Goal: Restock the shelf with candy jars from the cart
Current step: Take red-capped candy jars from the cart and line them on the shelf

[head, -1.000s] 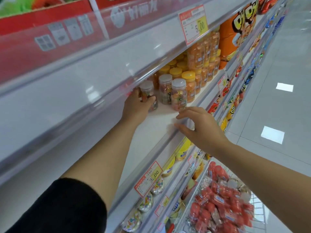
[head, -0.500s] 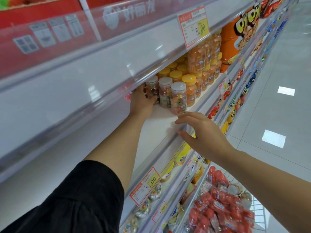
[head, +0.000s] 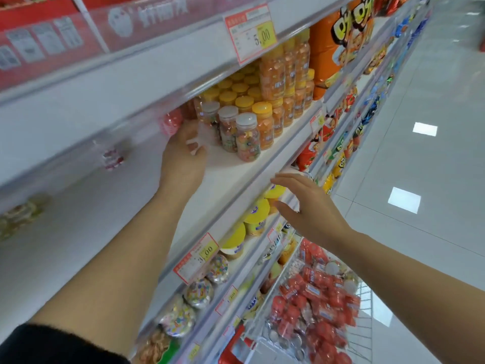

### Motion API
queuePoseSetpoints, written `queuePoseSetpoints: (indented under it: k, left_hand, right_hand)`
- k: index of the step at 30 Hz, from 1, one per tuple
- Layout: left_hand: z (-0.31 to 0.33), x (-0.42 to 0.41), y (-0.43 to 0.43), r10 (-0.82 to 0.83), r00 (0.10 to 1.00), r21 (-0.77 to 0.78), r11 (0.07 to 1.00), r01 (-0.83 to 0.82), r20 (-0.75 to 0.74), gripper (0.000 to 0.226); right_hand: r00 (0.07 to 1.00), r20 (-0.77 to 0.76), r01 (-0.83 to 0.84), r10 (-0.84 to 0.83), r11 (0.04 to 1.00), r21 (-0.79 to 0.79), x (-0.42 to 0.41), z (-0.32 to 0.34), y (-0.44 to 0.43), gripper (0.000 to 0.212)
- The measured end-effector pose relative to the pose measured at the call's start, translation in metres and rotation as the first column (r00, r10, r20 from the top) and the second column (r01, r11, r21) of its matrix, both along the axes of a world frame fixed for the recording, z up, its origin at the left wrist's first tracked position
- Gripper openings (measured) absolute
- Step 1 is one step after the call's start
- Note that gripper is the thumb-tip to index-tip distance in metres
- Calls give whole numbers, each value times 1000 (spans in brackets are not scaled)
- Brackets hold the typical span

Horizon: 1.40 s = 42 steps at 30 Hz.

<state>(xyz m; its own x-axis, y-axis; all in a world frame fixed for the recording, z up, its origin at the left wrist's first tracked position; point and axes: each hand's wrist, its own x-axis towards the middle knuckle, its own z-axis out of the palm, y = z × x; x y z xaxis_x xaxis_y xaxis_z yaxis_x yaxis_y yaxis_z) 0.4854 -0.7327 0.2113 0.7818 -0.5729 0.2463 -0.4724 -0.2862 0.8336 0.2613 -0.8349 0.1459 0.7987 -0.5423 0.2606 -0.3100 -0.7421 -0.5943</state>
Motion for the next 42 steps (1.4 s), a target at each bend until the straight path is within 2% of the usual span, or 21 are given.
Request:
queuePoseSetpoints:
  k: [2, 5, 9, 12, 15, 17, 19, 22, 24, 27, 30, 33, 35, 38, 41, 42]
  left_hand:
    - [3, -41, 21, -4, 996, -43, 999, 7, 84, 38]
    - [-17, -111, 34, -61, 995, -48, 997, 65, 80, 28]
    - [-94, -188, 14, -150, 986, 117, 981, 157, -73, 25]
    - [-169, -230, -9, -172, 945, 297, 920, 254, -277, 22]
    - [-240, -257, -28, -187, 913, 465, 813, 351, -362, 26]
    - [-281, -265, -41, -186, 893, 510, 765, 394, -410, 27]
    - [-318, -267, -57, -196, 894, 557, 722, 409, -403, 30]
    - [-370, -268, -84, -234, 896, 602, 673, 429, -376, 44]
    - [-400, -265, -105, -246, 905, 621, 663, 418, -346, 53]
    - [-431, -263, -134, -259, 930, 667, 649, 366, -259, 58]
    - [-456, -266, -151, -318, 934, 759, 565, 324, -162, 57]
    - [-467, -268, -154, -324, 937, 747, 590, 308, -131, 55]
    - [-458, -269, -147, -286, 940, 673, 660, 334, -186, 53]
    - [-430, -264, -129, -233, 944, 537, 778, 324, -232, 51]
    - [-387, -255, -104, -171, 950, 449, 850, 276, -261, 46]
    - [-370, -252, -94, -148, 949, 417, 871, 258, -278, 43]
  right_hand:
    - [996, -92, 1, 6, 997, 73, -33, -15, -7, 35]
    - [958, -283, 10, 40, 985, 174, -86, -50, -24, 25]
    - [844, -523, -1, 115, 977, 212, -148, -113, -56, 15]
    - [778, -613, 28, 137, 967, 253, -182, -161, -80, 16]
    - [712, -689, 99, 135, 952, 289, -201, -212, -100, 27]
    - [672, -728, 95, 135, 959, 266, -207, -249, -110, 40]
    - [644, -752, 31, 142, 977, 211, -204, -287, -119, 44]
    - [606, -773, -151, 187, 981, 118, -189, -327, -128, 40]
    - [578, -791, -202, 201, 974, 101, -178, -350, -133, 47]
    - [441, -871, -225, 214, 967, 124, -165, -376, -138, 65]
    - [353, -923, -281, 151, 958, 49, -156, -392, -144, 75]
    - [366, -927, -294, 86, 955, -27, -151, -398, -144, 69]
    - [388, -918, -299, 84, 953, -40, -151, -399, -142, 47]
    - [500, -857, -237, 125, 972, 4, -155, -391, -145, 19]
    - [666, -740, -18, 90, 994, 105, -163, -362, -149, 41]
    - [735, -675, 60, 63, 986, 157, -166, -348, -149, 42]
